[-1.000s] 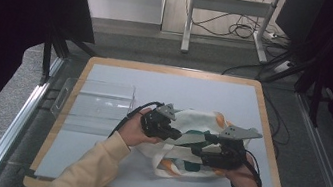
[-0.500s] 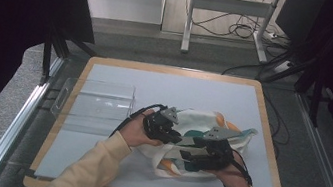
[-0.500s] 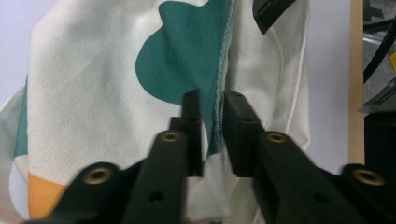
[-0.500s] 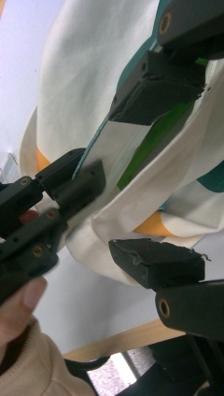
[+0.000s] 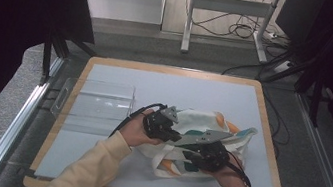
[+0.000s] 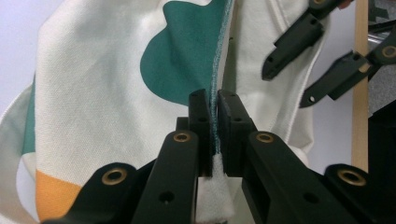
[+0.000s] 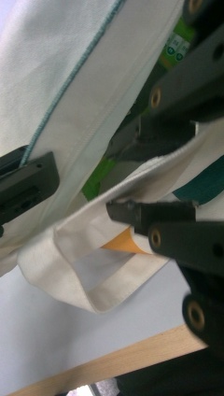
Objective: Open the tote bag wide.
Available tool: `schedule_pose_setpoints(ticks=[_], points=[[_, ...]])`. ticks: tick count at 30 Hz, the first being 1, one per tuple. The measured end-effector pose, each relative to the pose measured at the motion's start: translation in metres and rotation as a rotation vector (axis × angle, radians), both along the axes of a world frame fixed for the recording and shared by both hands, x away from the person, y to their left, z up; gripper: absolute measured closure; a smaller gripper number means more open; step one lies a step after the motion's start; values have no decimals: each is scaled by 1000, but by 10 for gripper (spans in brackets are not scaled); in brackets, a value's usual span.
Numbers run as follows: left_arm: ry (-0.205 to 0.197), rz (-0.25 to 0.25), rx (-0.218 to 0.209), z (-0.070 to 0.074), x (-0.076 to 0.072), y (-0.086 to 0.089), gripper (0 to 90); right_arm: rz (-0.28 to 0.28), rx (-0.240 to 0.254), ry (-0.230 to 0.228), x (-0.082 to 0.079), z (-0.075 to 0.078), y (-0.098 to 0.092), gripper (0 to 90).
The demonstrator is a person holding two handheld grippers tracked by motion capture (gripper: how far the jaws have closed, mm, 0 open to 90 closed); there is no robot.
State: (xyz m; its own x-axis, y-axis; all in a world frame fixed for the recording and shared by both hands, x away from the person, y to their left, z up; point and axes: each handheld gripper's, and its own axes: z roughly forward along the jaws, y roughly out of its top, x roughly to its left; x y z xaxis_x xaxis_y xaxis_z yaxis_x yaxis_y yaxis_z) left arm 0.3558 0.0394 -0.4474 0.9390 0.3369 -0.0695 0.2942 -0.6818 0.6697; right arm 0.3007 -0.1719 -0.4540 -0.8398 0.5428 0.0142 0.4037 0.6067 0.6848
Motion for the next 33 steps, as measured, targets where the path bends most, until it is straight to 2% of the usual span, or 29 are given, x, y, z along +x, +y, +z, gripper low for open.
schedule_pose_setpoints(ticks=[6, 19, 26, 33], points=[[-13, 20, -8, 4, 2, 2, 857, 10, 4, 24, 1, -2, -3, 812], [-39, 64, -21, 16, 12, 7, 860, 27, 49, 58, -3, -9, -13, 850], [-38, 103, -40, 17, 18, 9, 860, 35, 56, 44, -7, -11, -15, 852], [-64, 130, -35, 21, 27, 12, 860, 42, 70, 23, -11, -13, -17, 853]])
